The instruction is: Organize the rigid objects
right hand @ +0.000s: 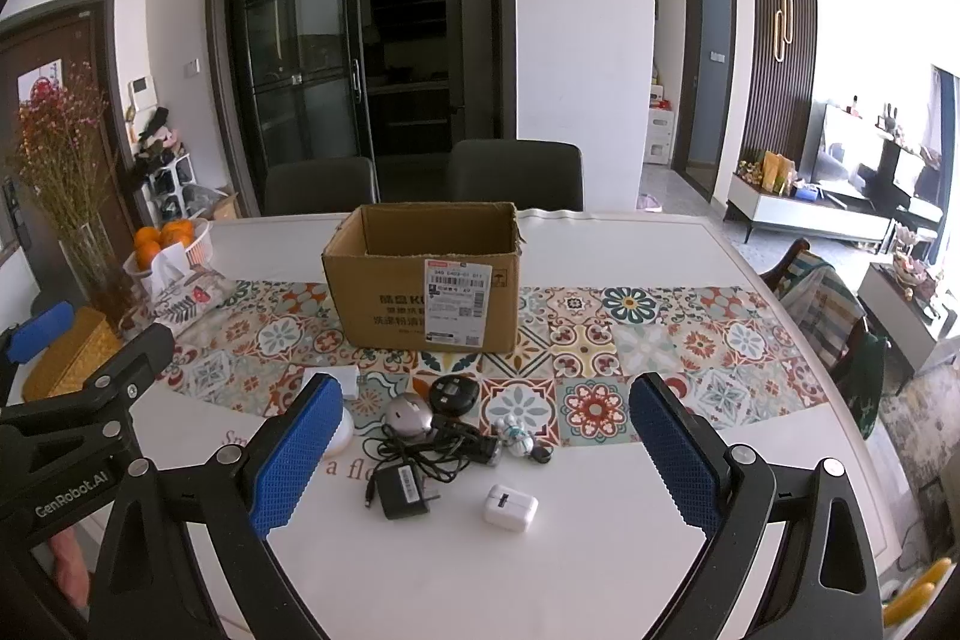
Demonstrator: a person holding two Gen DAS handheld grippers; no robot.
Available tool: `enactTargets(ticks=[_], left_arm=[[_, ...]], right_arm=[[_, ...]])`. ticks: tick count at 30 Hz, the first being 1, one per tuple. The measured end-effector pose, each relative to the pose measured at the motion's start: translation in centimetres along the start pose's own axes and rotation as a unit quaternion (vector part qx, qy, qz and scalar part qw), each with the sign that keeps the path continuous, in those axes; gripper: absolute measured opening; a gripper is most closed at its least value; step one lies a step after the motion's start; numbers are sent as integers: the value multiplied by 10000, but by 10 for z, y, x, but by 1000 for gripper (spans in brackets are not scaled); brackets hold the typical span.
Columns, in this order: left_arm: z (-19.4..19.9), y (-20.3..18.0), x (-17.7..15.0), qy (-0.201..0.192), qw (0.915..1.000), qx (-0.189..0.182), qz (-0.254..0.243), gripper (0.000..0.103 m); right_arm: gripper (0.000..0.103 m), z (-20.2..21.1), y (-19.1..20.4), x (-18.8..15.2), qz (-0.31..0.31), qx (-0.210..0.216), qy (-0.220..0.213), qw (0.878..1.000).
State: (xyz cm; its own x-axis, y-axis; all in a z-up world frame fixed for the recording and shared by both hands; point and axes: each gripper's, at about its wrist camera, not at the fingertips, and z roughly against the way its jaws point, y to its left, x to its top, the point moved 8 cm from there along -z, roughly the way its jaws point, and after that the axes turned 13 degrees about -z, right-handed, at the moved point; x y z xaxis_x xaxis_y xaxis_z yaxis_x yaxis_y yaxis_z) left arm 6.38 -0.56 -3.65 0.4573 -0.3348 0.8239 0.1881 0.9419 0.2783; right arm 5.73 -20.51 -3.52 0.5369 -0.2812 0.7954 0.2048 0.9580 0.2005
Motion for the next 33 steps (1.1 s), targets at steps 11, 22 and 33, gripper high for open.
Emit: enactTargets(ticks=[11, 22, 33], left_arm=[[-4, 5, -5, 62, 10000, -37, 9, 103], [-34, -11, -19, 525, 9980, -342, -109, 103], [-87, -44, -61, 1477, 9850, -798, -406, 103]], right_arm=[[97, -3, 0, -2, 6, -15, 23, 10000], [97, -29, -9, -18, -111, -89, 502, 9986], [97, -93, -34, -69, -472, -301, 1879, 9806]])
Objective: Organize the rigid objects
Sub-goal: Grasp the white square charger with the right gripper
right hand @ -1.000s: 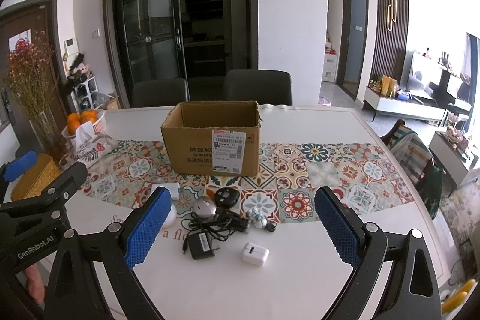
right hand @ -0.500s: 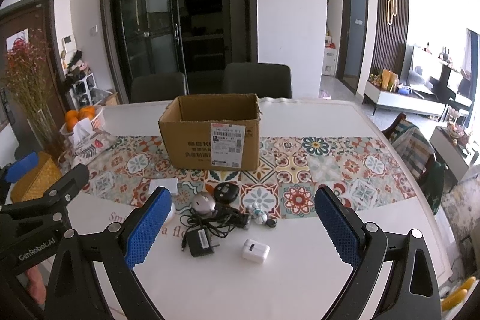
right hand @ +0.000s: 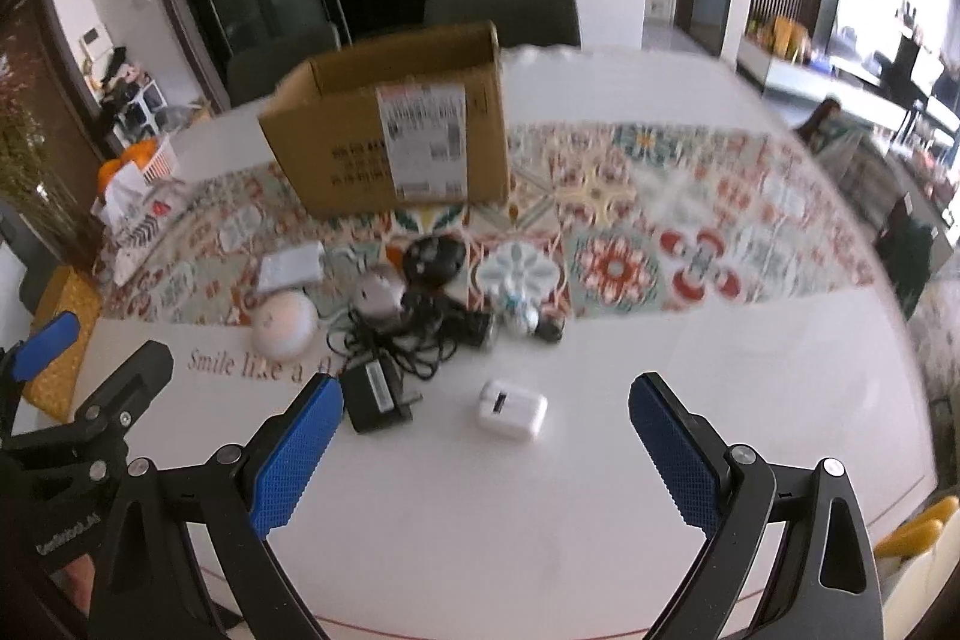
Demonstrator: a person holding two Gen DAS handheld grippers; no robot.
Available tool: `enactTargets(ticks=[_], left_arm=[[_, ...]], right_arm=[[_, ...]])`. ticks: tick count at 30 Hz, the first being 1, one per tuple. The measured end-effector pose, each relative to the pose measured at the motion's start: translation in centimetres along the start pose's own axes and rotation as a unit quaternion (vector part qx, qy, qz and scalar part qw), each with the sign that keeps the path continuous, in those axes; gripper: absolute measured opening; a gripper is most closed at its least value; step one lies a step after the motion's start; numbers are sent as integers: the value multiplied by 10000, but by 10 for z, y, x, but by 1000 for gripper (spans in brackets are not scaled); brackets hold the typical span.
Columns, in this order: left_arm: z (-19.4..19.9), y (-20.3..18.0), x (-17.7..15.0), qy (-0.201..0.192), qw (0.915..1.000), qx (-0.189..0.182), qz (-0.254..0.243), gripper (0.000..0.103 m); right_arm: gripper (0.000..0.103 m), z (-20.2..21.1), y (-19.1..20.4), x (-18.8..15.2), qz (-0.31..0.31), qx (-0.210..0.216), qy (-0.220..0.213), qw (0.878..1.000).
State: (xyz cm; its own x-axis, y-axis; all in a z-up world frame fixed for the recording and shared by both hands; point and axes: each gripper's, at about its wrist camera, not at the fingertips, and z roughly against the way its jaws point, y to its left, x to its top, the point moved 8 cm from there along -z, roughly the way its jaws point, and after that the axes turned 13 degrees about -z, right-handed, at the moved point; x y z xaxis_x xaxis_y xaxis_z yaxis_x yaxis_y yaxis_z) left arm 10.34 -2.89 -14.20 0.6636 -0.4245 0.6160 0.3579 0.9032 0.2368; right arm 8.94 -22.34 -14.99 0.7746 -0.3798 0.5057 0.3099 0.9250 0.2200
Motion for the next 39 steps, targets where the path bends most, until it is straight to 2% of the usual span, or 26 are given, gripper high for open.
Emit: enactTargets(ticks=[5, 10, 14, 23, 28, 32, 39], left_arm=[[-30, -9, -13, 387, 9991, -159, -87, 103], [-58, -16, -27, 724, 9970, -246, -116, 103], [-71, -20, -35, 851, 9959, -291, -101, 103], [-93, -27, -46, 1088, 9934, -348, -42, 103], [-99, -30, -49, 1175, 9925, -328, -82, 102], [-100, -30, -51, 1194, 9923, -313, -77, 102], [-103, -33, -56, 1281, 9913, -299, -82, 101]], right_arm=[[96, -40, -8, -12, -67, -73, 540, 9985], [96, -70, -15, -20, -134, -187, 874, 9959], [94, -89, -19, -25, -184, -242, 1042, 9941], [85, -119, -28, -28, -371, -246, 1109, 9928], [75, -131, -32, -34, -495, -188, 1259, 9906], [72, -136, -32, -38, -529, -103, 1284, 9903], [59, -142, -32, -40, -531, -20, 1272, 9904]])
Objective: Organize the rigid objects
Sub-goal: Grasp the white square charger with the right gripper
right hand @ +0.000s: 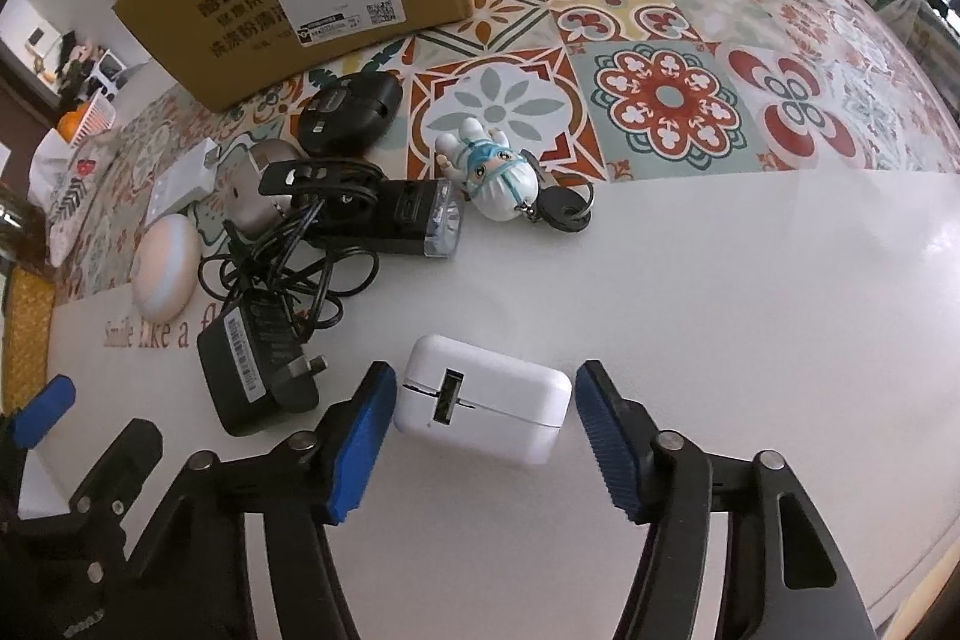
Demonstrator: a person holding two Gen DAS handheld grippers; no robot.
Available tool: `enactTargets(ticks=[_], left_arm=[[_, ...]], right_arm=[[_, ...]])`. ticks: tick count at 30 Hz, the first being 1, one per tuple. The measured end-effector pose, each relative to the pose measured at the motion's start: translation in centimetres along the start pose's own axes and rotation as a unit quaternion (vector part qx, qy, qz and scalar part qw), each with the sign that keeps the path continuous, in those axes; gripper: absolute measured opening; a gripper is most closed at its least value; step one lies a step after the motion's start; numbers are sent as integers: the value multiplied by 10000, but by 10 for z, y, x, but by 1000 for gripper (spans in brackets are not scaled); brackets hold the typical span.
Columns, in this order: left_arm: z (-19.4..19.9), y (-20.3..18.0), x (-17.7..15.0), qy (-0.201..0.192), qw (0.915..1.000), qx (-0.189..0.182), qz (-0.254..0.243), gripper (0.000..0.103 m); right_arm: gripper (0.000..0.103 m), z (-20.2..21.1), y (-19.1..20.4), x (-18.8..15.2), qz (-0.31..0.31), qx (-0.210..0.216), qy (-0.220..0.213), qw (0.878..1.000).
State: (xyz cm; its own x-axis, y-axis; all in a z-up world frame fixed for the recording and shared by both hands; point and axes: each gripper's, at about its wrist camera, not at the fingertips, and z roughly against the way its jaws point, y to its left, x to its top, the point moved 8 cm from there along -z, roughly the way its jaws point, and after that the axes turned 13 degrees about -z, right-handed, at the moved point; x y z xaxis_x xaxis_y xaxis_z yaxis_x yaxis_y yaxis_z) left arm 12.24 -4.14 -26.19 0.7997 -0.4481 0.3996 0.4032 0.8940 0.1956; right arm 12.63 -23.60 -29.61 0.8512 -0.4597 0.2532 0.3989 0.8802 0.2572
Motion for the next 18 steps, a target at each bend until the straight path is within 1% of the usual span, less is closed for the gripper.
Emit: enactTargets(ticks=[2, 3, 12, 18], left_arm=[[0, -1, 0, -14, 10000, 18, -19, 101], [0, -2, 0, -17, 10000, 22, -26, 101], [6, -11, 2, -137, 9999, -12, -98, 101], [14, -20, 9, -387, 9990, -155, -142, 101]], right_arm=[[54, 0, -1, 0, 21, 1, -28, 10000], [54, 0, -2, 1, 24, 11, -50, 10000], [54, 6, -6, -1, 102, 152, -124, 9998], [54, 25, -7, -2, 268, 225, -243, 9991]])
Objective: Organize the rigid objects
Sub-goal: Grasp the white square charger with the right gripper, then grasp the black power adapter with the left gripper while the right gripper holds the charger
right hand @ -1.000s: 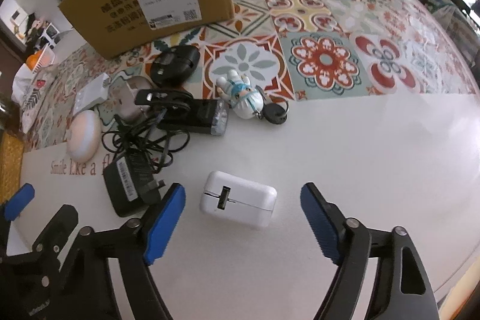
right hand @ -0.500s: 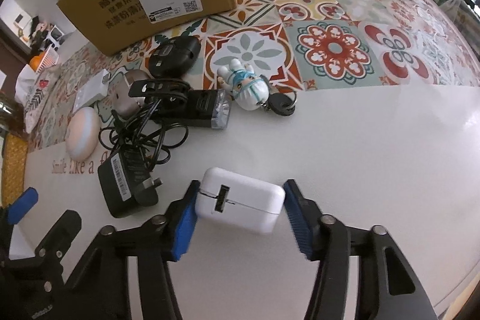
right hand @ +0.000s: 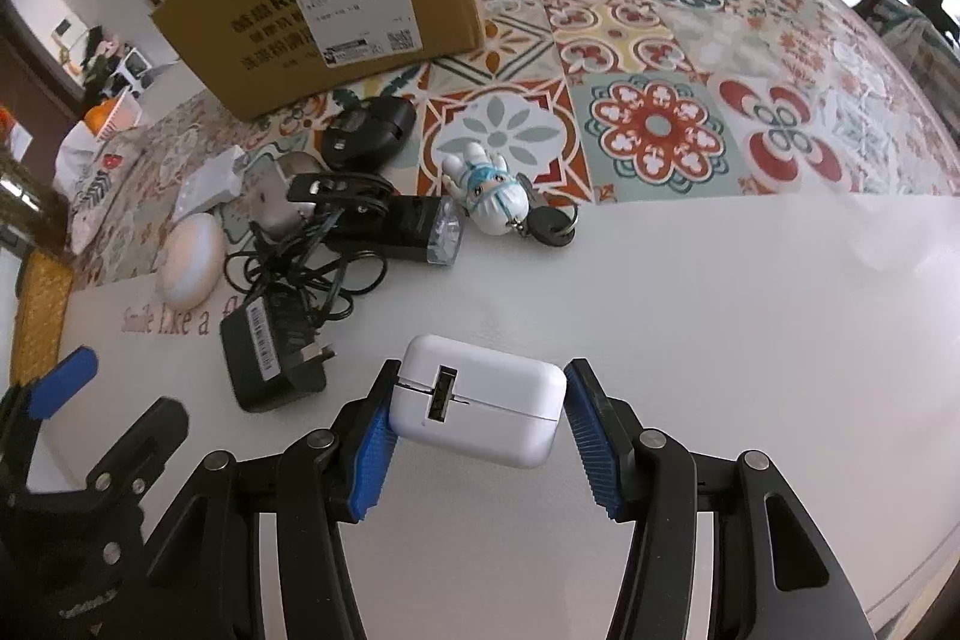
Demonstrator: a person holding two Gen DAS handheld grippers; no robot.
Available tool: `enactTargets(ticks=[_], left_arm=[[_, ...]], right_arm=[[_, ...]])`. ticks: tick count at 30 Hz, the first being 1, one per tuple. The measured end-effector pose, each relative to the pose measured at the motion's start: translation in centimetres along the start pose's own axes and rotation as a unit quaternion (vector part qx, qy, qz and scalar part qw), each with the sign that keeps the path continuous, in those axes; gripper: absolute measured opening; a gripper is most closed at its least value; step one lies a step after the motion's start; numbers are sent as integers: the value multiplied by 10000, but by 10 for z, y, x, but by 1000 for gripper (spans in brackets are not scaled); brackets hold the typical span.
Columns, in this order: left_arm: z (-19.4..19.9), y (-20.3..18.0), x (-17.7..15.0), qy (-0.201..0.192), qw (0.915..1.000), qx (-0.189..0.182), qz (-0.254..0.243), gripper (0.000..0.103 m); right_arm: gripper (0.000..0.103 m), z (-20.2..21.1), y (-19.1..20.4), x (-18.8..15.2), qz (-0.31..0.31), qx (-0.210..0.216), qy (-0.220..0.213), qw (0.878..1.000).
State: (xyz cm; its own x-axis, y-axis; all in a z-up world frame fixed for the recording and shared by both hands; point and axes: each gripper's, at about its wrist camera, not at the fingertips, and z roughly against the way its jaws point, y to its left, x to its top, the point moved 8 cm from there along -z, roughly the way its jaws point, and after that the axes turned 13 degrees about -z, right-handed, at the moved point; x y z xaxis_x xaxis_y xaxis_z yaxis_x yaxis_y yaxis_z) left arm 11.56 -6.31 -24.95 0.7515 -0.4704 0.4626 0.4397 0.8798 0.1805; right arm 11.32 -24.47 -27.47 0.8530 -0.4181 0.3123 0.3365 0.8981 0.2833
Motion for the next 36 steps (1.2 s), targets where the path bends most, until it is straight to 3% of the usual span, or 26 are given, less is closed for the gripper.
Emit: enactTargets(ticks=[6, 15, 26, 30, 36], left_arm=[[2, -11, 9, -269, 9996, -23, -10, 96], [-27, -37, 16, -160, 9991, -354, 188, 88], [-67, -49, 16, 133, 9996, -240, 82, 77], [-69, -47, 20, -5, 9999, -134, 21, 70], [-67, -46, 18, -65, 9997, -216, -4, 69]], right_arm=[[54, 14, -6, 1, 93, -6, -112, 9999], [54, 11, -29, 8, -111, -85, -97, 9999], [54, -3, -30, 8, -94, -37, 48, 9999], [54, -6, -25, 7, -44, 11, 88, 10000], [54, -7, -21, 5, 20, 59, 124, 9999]])
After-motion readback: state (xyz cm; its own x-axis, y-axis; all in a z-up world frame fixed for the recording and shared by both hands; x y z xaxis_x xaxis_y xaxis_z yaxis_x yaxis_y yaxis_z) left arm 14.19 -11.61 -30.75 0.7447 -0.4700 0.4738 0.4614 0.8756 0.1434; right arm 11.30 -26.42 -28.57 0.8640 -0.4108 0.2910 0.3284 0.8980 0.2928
